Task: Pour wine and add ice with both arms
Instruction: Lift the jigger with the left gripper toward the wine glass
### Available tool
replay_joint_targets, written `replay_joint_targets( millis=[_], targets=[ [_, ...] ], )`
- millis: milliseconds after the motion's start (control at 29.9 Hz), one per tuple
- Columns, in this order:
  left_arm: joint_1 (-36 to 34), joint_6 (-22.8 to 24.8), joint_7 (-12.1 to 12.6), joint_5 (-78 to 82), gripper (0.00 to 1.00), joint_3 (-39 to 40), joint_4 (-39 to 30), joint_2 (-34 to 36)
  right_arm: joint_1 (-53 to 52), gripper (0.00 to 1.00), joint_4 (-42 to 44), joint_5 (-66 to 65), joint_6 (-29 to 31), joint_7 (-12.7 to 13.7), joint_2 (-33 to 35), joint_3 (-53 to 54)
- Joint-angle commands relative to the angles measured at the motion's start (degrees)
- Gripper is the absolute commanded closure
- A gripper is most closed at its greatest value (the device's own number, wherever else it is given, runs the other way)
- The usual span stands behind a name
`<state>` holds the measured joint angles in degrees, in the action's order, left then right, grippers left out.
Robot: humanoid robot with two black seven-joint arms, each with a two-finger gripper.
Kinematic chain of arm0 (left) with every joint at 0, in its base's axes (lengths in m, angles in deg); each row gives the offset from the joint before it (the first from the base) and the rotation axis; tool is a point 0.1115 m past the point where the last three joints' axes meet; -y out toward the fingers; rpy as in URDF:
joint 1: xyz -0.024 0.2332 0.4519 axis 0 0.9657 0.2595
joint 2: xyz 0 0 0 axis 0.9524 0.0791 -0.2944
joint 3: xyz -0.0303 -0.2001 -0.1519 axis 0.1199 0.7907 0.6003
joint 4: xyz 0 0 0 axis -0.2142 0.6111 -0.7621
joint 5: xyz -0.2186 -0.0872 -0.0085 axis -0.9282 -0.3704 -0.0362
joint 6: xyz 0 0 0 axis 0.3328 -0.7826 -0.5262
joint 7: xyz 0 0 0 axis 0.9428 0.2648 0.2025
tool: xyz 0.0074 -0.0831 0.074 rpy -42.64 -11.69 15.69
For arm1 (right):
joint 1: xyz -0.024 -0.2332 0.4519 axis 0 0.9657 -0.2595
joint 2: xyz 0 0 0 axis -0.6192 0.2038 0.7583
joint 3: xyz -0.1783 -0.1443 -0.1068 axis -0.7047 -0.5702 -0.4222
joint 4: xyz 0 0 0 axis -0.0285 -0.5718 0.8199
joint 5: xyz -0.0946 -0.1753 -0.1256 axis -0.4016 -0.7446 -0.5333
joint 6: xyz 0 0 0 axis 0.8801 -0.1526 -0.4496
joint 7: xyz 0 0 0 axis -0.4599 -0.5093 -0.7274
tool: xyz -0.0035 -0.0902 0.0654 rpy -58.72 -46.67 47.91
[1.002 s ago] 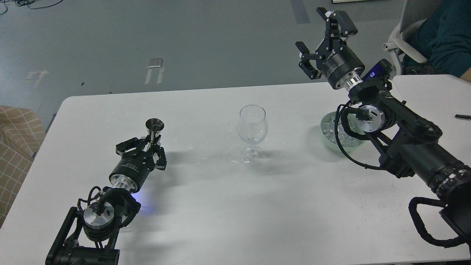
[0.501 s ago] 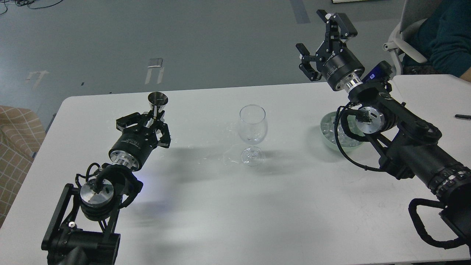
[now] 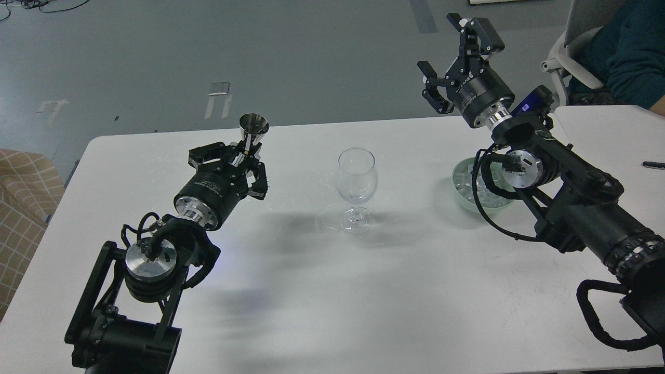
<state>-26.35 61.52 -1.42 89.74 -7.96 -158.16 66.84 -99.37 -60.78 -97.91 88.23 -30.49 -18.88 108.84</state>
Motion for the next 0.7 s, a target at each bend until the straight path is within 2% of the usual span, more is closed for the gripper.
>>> replay_joint_targets(
  millis=[0,334,668],
  targets=[
    [-1.33,-2.28,0.0,0.33,1.0,-0.58,-1.29,0.0,0.17,0.0,-0.09,0.0,-0.01,0.0,0.08,0.0],
    [-4.67,-5.71,-0.7,0.59,1.0,-4.88,-1.64,0.0,0.43,0.0,-0.17,0.0,-0.01,0.0,0.08,0.0],
    [-4.76,-5.98,-0.79,2.44,1.0,-8.49,-1.64,0.0,0.78,0.0,-0.26,0.0,-0.01,0.0,0.0,0.0]
  ],
)
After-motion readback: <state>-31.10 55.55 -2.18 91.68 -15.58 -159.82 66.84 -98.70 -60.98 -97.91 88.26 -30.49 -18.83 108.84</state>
